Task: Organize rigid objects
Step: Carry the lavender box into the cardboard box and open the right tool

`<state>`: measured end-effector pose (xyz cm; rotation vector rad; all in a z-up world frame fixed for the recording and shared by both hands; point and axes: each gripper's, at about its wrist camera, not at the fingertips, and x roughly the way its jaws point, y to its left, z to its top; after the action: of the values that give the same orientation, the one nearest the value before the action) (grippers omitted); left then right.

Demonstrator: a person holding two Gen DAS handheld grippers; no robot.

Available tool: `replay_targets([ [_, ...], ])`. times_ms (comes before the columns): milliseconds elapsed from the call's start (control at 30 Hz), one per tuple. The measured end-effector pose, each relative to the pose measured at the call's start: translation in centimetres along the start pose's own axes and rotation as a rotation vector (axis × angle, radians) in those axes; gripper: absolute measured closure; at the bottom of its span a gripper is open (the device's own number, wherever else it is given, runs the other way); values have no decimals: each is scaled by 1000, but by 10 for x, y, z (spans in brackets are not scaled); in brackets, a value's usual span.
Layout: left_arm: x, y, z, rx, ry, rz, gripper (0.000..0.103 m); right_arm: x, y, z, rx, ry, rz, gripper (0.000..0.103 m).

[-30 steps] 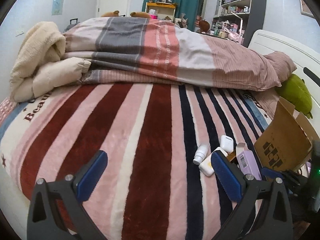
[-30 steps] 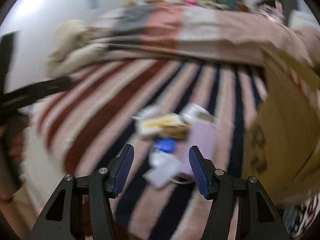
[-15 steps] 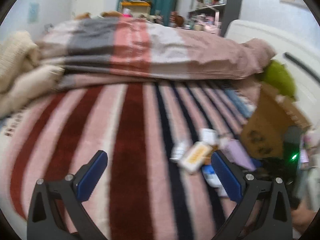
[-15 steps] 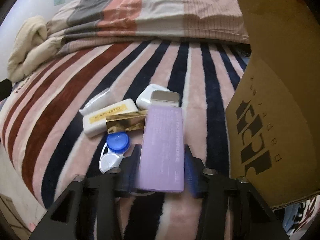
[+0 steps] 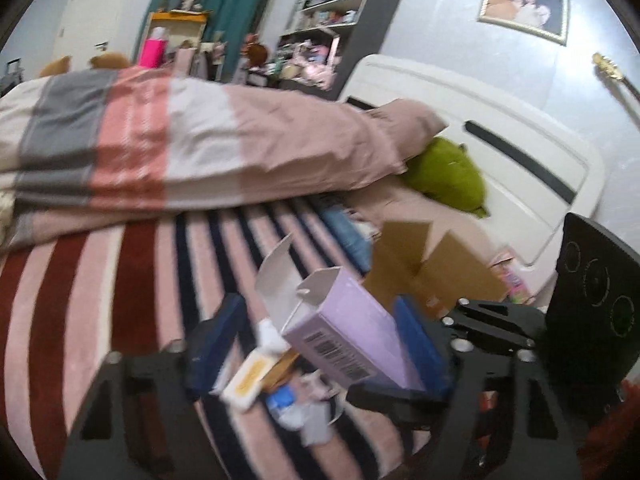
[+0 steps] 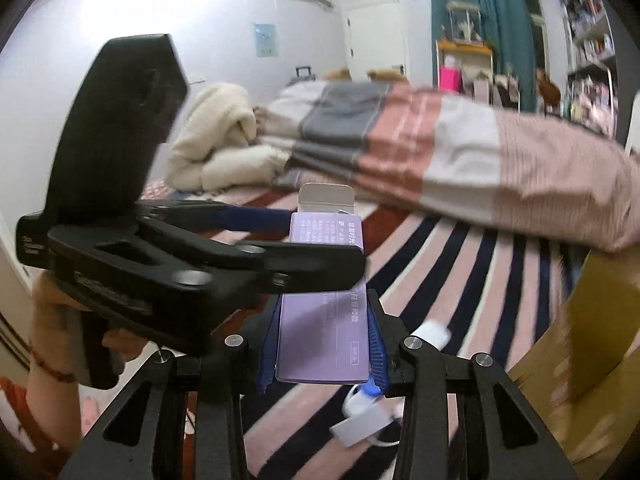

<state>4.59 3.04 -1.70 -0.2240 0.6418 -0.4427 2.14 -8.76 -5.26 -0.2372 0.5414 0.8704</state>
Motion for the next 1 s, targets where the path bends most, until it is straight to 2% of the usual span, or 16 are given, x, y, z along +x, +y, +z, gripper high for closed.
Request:
replay_targets([
  [33,2,-5,5,3,0,-28,44,-6,-3,3,0,-6,5,70],
  [67,8,-15,13,11,8,-77,57,-13,-10,7,6,-12,9,70],
  [100,12,-24,19,19,13,-89,59,-21,-19,9,18,-15,7,70],
  [233,47,-61,37,68,60,-119,59,-48,-59,7,75,-5,-15,70],
  [367,98,-98,49,93,147,-168,59,-74,-105,-2,153,37,-54,70],
  [500,152,-126,53,103,272,-184,59,-86,-152,-14,221,134,-90,70],
  [633,184,-139,51,107,365,-171,58,-84,-185,-27,255,252,-117,70],
  [667,189,-143,50,107,382,-154,51,-83,-187,-29,253,271,-123,70],
  [700,192,-146,49,116,399,-123,35,-81,-189,-30,247,295,-131,69],
  [767,193,-150,47,138,388,-76,17,-81,-188,-33,219,325,-164,68],
  [800,191,-150,46,149,381,-68,17,-79,-185,-36,198,334,-185,66],
  [833,191,-149,46,151,383,-67,17,-78,-182,-38,188,340,-196,58],
  [900,181,-144,46,139,379,-68,17,-74,-181,-41,189,335,-212,49],
  [1000,152,-133,48,151,325,-31,17,-79,-169,-37,157,307,-236,49],
])
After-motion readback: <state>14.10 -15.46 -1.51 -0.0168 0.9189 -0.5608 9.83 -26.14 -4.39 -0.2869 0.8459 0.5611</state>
